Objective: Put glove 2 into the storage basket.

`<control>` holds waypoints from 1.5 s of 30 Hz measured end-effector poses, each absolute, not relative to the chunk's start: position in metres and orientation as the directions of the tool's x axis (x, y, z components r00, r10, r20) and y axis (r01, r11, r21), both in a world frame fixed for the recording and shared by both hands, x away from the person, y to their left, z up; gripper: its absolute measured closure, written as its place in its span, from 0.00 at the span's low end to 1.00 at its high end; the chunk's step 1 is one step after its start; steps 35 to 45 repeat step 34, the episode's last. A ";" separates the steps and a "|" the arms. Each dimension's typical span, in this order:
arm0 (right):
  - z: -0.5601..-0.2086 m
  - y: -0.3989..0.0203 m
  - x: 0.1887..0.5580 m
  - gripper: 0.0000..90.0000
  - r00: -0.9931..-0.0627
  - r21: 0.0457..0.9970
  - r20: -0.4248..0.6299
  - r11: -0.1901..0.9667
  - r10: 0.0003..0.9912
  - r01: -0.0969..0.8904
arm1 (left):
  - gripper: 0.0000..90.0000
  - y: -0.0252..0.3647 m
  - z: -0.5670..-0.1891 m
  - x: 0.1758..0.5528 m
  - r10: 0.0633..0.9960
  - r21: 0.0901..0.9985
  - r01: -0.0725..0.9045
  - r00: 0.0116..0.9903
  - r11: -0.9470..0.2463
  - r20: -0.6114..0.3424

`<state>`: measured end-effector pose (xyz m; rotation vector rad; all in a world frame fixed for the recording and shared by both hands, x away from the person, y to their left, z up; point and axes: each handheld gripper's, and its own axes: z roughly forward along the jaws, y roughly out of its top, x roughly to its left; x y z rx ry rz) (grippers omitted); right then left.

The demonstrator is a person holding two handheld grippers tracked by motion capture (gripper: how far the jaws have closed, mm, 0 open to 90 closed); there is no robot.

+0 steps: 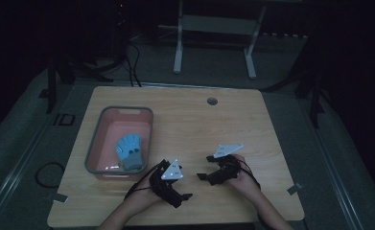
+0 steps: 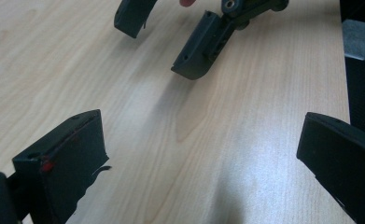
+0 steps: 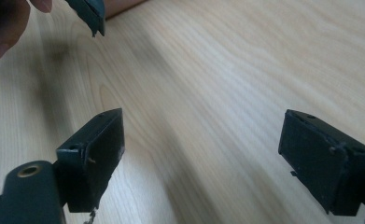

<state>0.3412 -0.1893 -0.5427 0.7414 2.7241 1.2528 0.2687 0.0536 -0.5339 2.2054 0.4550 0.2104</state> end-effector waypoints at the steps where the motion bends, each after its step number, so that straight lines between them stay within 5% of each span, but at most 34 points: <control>1: -0.544 -0.191 0.340 0.16 -0.883 0.725 0.147 0.558 0.446 0.403 | 0.02 0.052 -0.535 0.268 0.388 0.780 0.246 0.922 -0.575 -0.004; 45: -0.561 -0.225 0.320 0.15 -0.862 0.764 0.102 0.515 0.497 0.388 | 0.02 0.041 -0.559 0.255 0.315 0.803 0.194 0.949 -0.564 -0.008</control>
